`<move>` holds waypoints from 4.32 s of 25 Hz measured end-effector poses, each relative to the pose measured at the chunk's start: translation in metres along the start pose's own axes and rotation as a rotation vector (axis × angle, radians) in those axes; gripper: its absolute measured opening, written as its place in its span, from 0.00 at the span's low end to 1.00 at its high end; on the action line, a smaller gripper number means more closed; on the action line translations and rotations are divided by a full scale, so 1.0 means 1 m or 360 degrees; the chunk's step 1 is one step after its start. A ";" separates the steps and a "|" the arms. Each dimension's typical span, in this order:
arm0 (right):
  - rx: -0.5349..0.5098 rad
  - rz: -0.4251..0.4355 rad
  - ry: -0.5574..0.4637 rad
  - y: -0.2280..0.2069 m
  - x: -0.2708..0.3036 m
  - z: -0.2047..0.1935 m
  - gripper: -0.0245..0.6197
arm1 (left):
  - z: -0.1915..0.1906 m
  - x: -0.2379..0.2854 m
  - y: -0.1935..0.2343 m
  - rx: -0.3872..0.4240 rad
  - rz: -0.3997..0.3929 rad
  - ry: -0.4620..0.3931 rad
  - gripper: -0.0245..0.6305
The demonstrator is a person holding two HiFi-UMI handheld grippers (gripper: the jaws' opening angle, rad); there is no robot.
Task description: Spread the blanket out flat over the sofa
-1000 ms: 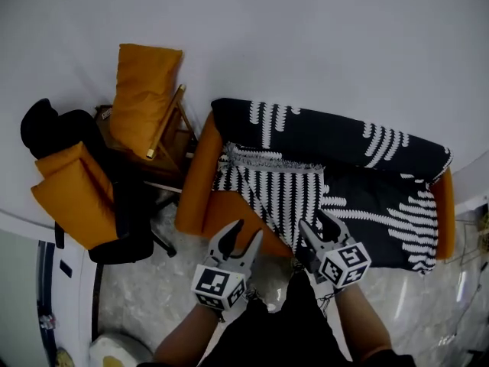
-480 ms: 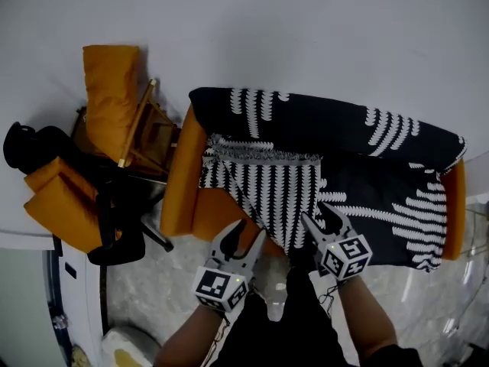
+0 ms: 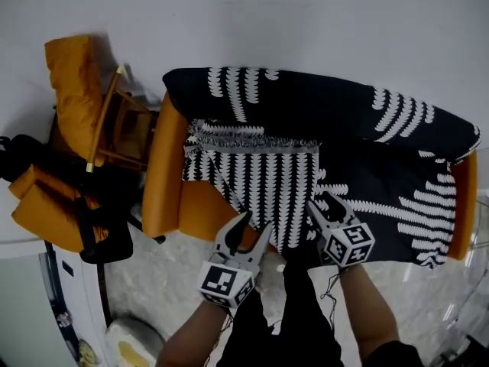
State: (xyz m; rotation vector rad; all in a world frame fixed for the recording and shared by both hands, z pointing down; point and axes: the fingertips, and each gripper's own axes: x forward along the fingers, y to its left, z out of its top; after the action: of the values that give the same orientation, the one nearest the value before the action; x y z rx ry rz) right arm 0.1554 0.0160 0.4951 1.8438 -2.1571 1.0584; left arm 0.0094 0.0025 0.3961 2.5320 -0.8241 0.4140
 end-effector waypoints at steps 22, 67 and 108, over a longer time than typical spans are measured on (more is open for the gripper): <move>0.0380 -0.0163 0.0260 -0.166 0.146 -0.147 0.39 | -0.120 0.104 0.028 -0.0035 0.0007 0.0232 0.30; -0.0465 0.0207 0.0118 0.032 0.088 -0.089 0.06 | -0.086 0.040 0.043 -0.0197 0.0036 0.0110 0.30; -0.0973 0.1047 0.0155 0.279 0.045 -0.110 0.09 | -0.114 -0.077 0.155 -0.0631 0.0380 0.0257 0.08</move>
State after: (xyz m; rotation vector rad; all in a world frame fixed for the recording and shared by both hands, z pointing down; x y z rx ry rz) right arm -0.1457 0.0463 0.4813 0.8252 -2.6773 0.4310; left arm -0.1616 -0.0162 0.5117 2.0183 -1.0353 0.4712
